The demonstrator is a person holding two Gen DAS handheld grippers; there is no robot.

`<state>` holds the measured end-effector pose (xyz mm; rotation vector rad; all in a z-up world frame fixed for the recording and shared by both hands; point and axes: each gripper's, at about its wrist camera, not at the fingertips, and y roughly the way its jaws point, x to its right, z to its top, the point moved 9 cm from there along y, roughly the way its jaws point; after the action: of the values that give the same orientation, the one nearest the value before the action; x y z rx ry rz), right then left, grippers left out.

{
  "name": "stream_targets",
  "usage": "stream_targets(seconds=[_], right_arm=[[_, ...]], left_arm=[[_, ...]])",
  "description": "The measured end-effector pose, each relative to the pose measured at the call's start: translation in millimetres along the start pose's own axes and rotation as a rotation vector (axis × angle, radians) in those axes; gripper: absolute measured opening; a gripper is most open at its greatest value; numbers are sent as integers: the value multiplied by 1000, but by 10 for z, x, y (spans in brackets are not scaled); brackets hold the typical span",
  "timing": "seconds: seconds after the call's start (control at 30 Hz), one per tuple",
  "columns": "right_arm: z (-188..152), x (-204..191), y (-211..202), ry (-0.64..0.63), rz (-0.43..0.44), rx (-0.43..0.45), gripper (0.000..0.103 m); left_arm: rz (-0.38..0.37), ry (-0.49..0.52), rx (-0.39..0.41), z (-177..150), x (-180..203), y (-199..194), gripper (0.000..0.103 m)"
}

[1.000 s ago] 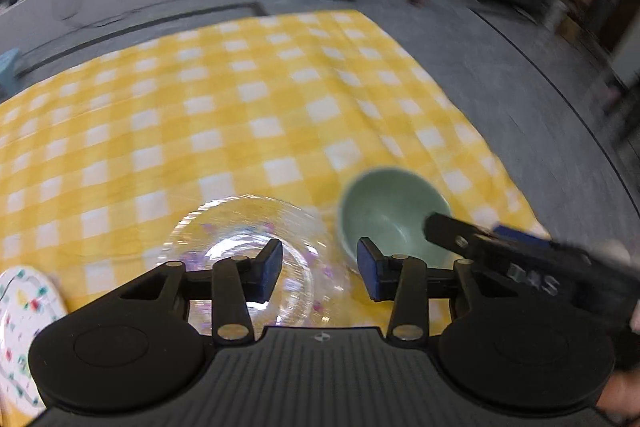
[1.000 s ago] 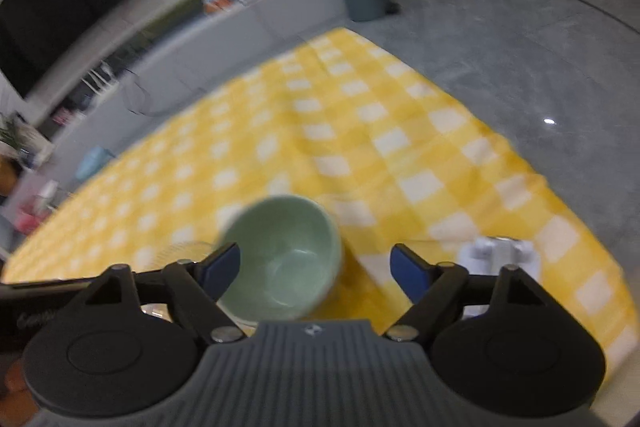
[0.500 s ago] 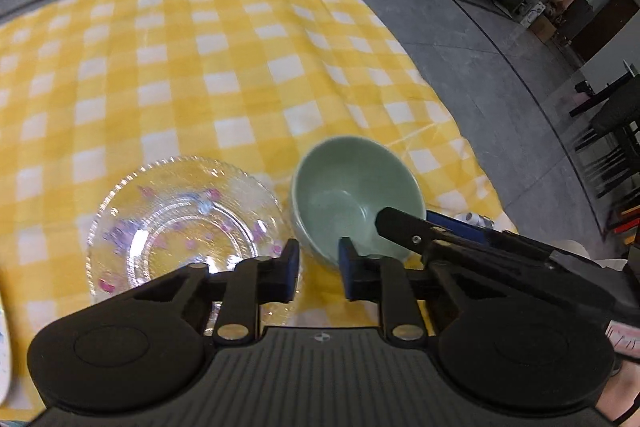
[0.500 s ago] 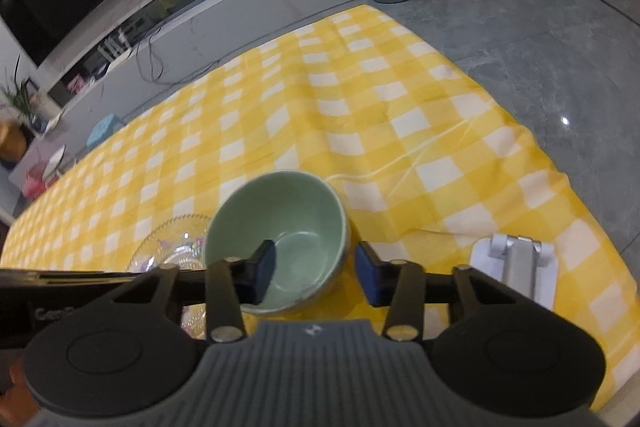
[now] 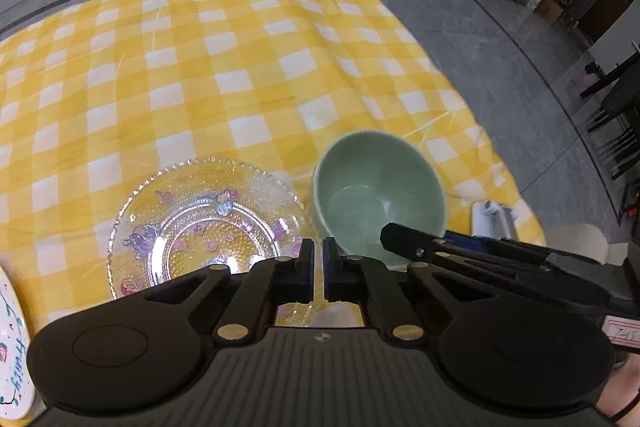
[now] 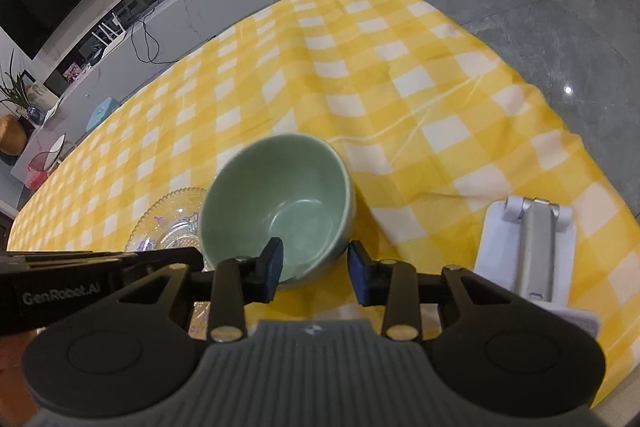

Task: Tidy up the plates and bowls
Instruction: 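Close the left tool on the pale green bowl rim while the right tool grips its other side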

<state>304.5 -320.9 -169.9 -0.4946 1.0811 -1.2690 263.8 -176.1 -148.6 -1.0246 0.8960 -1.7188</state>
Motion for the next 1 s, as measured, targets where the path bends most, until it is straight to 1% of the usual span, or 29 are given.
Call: stream_targets(seconds=[0.1, 0.2, 0.23, 0.3, 0.33, 0.37, 0.4, 0.43, 0.47, 0.5, 0.57, 0.7, 0.8, 0.83, 1.0], right_arm=[[-5, -3, 23, 10, 3, -1, 36], [-8, 29, 51, 43, 24, -14, 35], [-8, 32, 53, 46, 26, -15, 35], [-3, 26, 53, 45, 25, -12, 35], [-2, 23, 53, 46, 25, -11, 35], [-1, 24, 56, 50, 25, -9, 35], [1, 24, 58, 54, 24, -7, 34], [5, 25, 62, 55, 22, -6, 34], [6, 24, 67, 55, 20, -4, 34], [10, 26, 74, 57, 18, -1, 34], [21, 36, 80, 74, 13, 9, 34], [38, 37, 110, 75, -8, 28, 34], [43, 41, 160, 92, -13, 23, 34], [42, 44, 181, 94, -14, 19, 33], [52, 26, 215, 72, -27, 37, 33]], left_arm=[[-24, -47, -28, -44, -52, 118, 4], [-65, -65, -37, -73, -56, 100, 4], [-67, -69, -26, -69, -59, 50, 4], [-71, -75, 26, -36, -73, -124, 6], [-92, -73, 60, -14, -66, -220, 6], [-117, -76, 95, 14, -62, -315, 10], [-131, -81, 120, 50, -60, -376, 22], [-134, -89, 138, 95, -62, -407, 28], [-123, -96, 144, 134, -68, -398, 38], [-102, -95, 132, 165, -71, -356, 40], [-85, -84, 97, 192, -47, -229, 40], [-130, -62, 68, 199, 20, -9, 42], [-111, -79, 30, 177, -32, 161, 40], [-109, -87, 25, 176, -56, 205, 39], [-169, -130, 17, 193, -128, 310, 39]])
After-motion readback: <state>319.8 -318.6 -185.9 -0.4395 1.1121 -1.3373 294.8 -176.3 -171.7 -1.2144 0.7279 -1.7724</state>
